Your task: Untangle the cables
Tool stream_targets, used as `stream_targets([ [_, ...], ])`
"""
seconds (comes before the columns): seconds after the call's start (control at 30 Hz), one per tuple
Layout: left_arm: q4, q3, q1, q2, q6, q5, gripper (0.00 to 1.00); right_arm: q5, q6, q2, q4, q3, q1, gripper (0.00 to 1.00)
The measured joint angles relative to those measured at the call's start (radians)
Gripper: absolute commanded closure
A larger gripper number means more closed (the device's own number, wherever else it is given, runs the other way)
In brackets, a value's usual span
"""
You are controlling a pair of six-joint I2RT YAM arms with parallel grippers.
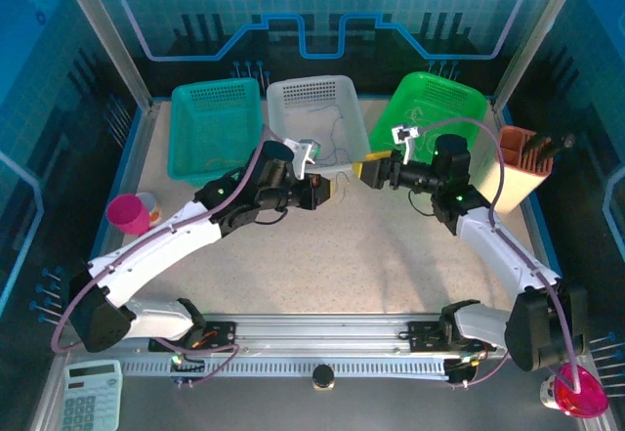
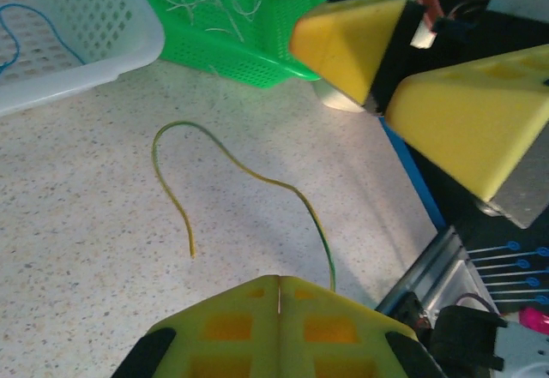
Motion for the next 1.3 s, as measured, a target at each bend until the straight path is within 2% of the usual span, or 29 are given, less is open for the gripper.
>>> stream_targets([
  [0.3, 0.054, 0.004, 0.072, -0.024, -0.058, 0.108, 1.00, -0.022, 0.033, 0.000, 0.074, -0.022, 0.000, 0.19],
  [0.6, 0.161, 0.003, 0.146, -0.062, -0.198, 0.198, 1.00, -0.021, 0.033, 0.000, 0.113, -0.037, 0.004, 0.19],
  [1.03, 0.393, -0.105, 0.168, -0.107, -0.449, 0.212, 1.00, 0.015, 0.052, 0.034, 0.230, -0.062, 0.077, 0.19],
  [1.3, 0.471, -0.110, 0.168, -0.120, -0.522, 0.211, 1.00, 0.033, 0.100, 0.131, 0.323, -0.007, 0.102, 0.19],
])
